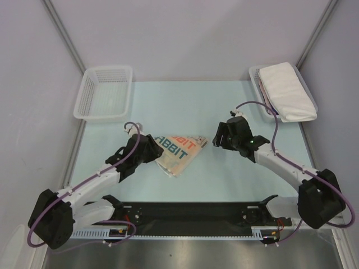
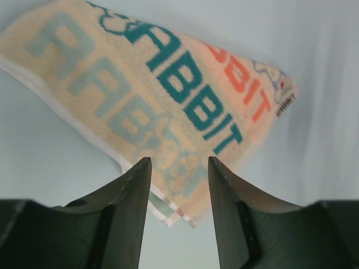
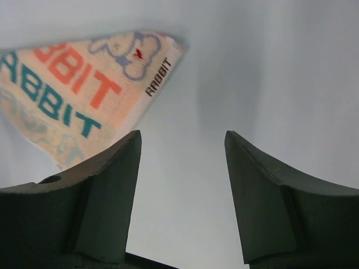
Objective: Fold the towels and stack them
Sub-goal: Move the towel to the center of the board, then flatten out the crumpled towel
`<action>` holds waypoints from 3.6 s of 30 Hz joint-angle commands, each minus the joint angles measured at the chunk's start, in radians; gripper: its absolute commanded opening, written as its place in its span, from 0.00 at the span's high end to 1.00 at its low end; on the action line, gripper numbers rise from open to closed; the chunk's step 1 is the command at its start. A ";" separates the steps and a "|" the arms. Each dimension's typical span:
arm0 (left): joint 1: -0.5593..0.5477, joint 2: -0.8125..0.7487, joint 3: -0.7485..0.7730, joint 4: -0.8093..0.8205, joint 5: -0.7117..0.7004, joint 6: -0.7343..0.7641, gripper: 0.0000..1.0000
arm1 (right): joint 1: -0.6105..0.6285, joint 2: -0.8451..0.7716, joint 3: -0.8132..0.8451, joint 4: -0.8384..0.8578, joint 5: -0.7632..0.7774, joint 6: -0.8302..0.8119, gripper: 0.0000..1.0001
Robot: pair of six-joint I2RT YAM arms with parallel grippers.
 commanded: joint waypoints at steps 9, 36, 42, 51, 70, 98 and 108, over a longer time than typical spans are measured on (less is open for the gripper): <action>-0.170 -0.173 -0.092 -0.081 0.142 -0.231 0.58 | 0.010 0.280 0.023 0.212 -0.065 -0.108 0.39; -0.290 0.154 -0.103 0.196 0.212 -0.454 0.48 | -0.011 0.480 0.070 0.457 -0.074 -0.044 0.54; -0.300 0.165 -0.092 0.178 0.209 -0.457 0.48 | -0.010 0.497 0.082 0.460 -0.065 -0.040 0.65; -0.310 0.177 -0.089 0.164 0.208 -0.480 0.40 | -0.008 0.487 0.082 0.442 -0.042 -0.042 0.85; -0.310 0.242 -0.063 0.133 0.167 -0.503 0.48 | 0.064 0.231 -0.006 0.249 0.061 -0.007 0.98; -0.310 0.151 -0.048 -0.028 0.072 -0.432 0.51 | 0.136 0.035 -0.085 0.108 0.130 0.019 0.98; -0.319 0.180 -0.048 -0.031 0.089 -0.425 0.62 | 0.159 0.007 -0.092 0.078 0.153 0.029 0.98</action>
